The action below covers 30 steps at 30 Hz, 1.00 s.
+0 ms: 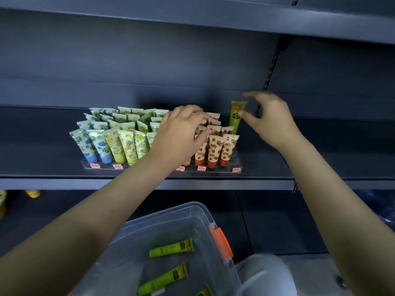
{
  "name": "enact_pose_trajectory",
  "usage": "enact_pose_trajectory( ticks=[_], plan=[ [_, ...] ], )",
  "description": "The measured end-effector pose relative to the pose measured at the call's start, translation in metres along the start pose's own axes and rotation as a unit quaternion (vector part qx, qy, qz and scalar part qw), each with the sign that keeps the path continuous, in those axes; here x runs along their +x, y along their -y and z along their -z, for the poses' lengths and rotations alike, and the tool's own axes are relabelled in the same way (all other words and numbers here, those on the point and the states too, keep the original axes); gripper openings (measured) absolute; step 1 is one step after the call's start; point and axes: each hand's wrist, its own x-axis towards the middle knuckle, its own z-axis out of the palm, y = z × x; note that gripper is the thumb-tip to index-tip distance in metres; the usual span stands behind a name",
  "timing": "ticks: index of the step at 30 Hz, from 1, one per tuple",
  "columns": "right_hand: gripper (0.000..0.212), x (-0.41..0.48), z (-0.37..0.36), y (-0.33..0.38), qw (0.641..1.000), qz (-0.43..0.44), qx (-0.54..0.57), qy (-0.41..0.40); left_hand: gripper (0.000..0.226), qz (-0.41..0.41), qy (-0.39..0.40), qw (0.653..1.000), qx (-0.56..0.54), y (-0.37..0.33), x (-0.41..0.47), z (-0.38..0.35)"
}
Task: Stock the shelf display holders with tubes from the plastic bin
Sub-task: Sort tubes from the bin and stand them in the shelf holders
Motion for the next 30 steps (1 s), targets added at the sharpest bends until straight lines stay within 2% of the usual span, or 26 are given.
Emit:
enact_pose_trajectory(
  ticks=[4, 9, 14, 21, 26, 30],
  plan=[
    [0.046, -0.036, -0.003, 0.04, 0.998, 0.05, -0.028, 0.038, 0.034, -0.008, -0.022, 0.999, 0.03, 0.014, -0.03, 0.024],
    [0.04, -0.093, -0.04, 0.076, 0.995, 0.057, 0.001, 0.079, 0.032, -0.005, -0.043, 0.998, 0.039, 0.039, -0.1, 0.038],
    [0.038, -0.15, -0.085, 0.096, 0.987, 0.02, 0.061, 0.15, 0.033, 0.022, -0.006, 1.0, 0.015, 0.062, -0.17, 0.043],
    [0.037, -0.19, -0.124, 0.094, 0.974, -0.035, 0.076, 0.208, 0.032, 0.072, 0.019, 0.997, -0.009, 0.072, -0.227, 0.029],
    [0.037, -0.221, -0.164, 0.075, 0.955, -0.066, 0.075, 0.278, 0.032, 0.097, 0.084, 0.99, -0.052, 0.076, -0.27, -0.012],
    [0.036, -0.254, -0.201, 0.059, 0.923, -0.139, 0.105, 0.342, 0.034, 0.165, 0.191, 0.965, -0.072, 0.079, -0.312, -0.049]
  ],
)
